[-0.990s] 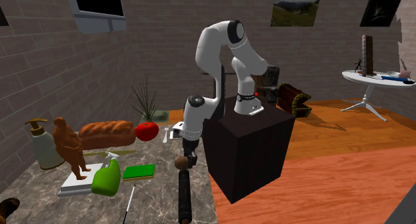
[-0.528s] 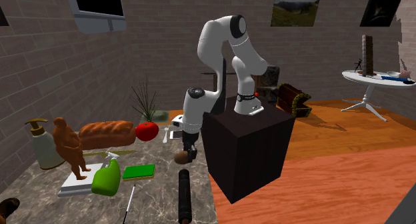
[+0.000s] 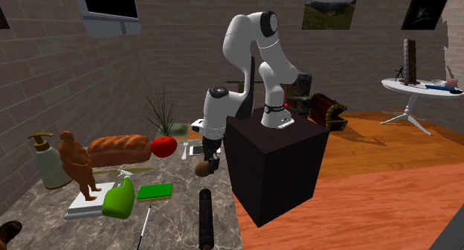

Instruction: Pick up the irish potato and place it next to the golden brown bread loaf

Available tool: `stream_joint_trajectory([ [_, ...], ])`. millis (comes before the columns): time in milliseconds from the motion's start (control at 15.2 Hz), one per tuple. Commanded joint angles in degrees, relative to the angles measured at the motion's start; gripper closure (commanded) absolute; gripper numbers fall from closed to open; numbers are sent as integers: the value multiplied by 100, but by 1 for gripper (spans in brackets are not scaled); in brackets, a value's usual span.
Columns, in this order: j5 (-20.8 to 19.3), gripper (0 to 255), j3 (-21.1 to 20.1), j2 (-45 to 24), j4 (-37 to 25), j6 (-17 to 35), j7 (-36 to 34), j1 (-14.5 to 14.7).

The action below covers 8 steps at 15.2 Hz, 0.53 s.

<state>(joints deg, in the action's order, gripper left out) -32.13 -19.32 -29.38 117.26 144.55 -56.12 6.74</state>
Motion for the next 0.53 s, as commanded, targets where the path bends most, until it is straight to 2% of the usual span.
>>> stream_joint_trajectory([
  [0, 96, 255, -67, 129, 22, -99, 85, -52],
  [462, 427, 255, -276, 553, 57, -445, 357, -200],
])
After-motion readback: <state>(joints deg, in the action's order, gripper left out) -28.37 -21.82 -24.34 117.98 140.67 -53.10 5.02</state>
